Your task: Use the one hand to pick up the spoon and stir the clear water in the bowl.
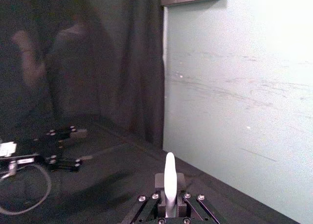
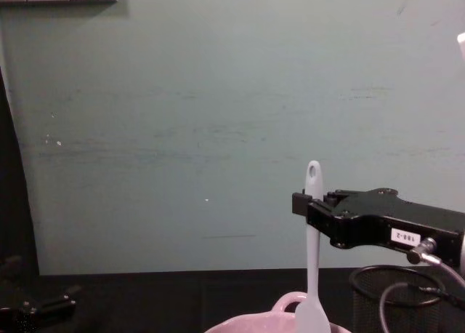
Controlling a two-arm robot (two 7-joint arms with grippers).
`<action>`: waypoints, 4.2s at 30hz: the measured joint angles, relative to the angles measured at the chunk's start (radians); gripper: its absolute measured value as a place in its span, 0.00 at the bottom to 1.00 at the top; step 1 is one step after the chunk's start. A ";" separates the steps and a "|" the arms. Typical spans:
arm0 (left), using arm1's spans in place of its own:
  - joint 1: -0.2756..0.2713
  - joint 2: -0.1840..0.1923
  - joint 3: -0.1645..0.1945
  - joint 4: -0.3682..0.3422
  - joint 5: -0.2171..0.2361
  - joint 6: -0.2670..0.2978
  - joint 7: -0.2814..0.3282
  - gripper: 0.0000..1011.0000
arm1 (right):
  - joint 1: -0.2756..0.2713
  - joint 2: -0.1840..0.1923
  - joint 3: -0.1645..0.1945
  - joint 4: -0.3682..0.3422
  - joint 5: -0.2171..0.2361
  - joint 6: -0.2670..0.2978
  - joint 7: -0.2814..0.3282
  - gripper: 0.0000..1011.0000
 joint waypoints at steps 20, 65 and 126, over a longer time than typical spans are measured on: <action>0.000 0.000 0.000 0.000 0.000 0.000 0.000 0.99 | -0.062 -0.027 -0.070 -0.091 -0.011 0.003 0.036 0.12; 0.000 0.000 0.000 0.000 0.000 0.000 0.000 0.99 | -0.090 -0.018 -0.040 -0.108 -0.043 0.002 0.018 0.12; 0.000 0.000 0.000 0.000 0.000 0.000 0.000 0.99 | -0.063 -0.056 -0.096 -0.080 -0.095 0.007 0.032 0.12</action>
